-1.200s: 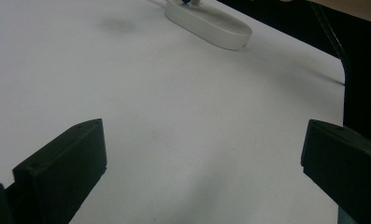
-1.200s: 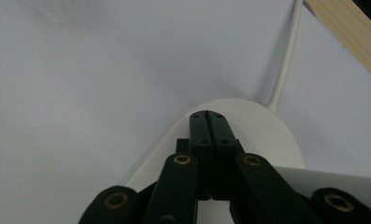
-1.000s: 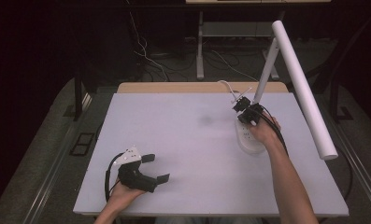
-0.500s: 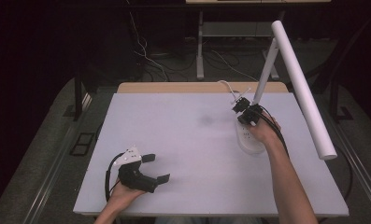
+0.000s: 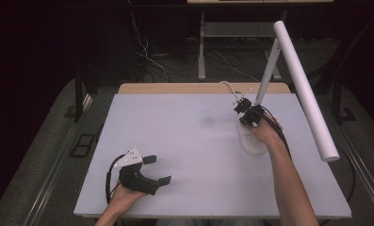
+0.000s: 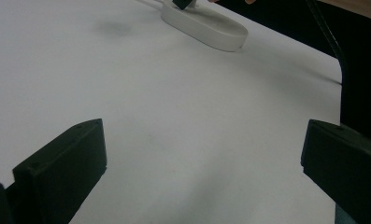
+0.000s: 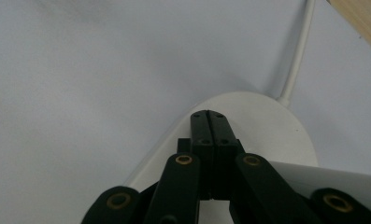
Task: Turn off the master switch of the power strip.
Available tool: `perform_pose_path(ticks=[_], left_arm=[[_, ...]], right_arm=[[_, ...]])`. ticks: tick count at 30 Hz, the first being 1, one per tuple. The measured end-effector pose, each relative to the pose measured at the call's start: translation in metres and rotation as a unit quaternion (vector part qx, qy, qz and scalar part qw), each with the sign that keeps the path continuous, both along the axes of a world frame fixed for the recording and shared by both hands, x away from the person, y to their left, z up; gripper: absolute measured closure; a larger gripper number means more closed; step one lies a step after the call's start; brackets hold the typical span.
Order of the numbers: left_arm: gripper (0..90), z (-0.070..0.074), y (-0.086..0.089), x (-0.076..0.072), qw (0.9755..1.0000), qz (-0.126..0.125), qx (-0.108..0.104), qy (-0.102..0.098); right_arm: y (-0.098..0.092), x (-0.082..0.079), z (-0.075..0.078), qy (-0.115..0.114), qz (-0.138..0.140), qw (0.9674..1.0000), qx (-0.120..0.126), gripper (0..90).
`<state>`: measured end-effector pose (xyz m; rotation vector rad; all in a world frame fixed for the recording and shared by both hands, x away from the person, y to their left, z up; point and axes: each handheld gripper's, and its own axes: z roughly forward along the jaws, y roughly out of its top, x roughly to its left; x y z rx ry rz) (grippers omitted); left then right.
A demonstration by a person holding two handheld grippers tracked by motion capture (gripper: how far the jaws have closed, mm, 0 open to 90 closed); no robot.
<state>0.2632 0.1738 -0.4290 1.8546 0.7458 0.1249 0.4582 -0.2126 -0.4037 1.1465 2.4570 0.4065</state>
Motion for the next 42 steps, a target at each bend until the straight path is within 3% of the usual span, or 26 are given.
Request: perform_pose_path(ticks=[6, 11, 13, 20, 30, 42], left_arm=[[0.0, 0.000, 0.000, 0.000, 1.0000, 0.001, 0.000, 0.001], [0.0, 0.000, 0.000, 0.001, 1.0000, 0.002, -0.001, 0.001], [0.0, 0.000, 0.000, 0.001, 1.0000, 0.003, -0.001, 0.001], [0.0, 0.000, 0.001, 0.001, 1.0000, 0.004, -0.002, 0.002], [0.0, 0.000, 0.000, 0.001, 1.0000, 0.003, -0.002, 0.002], [0.0, 0.000, -0.001, 0.001, 1.0000, 0.002, 0.000, 0.001]], right_arm=[[0.000, 0.000, 0.000, -0.002, 0.006, 1.0000, 0.000, 89.7], [-0.005, 0.000, 0.000, -0.002, 0.004, 0.9999, 0.017, 89.6], [-0.003, -0.001, 0.002, -0.017, 0.005, 0.9998, 0.007, 89.7], [0.001, -0.006, 0.004, -0.020, 0.008, 0.9997, -0.010, 89.6], [0.004, -0.016, 0.017, -0.031, 0.021, 0.9993, 0.005, 89.6], [0.005, -0.039, 0.042, -0.058, 0.047, 0.9969, 0.025, 89.6]])
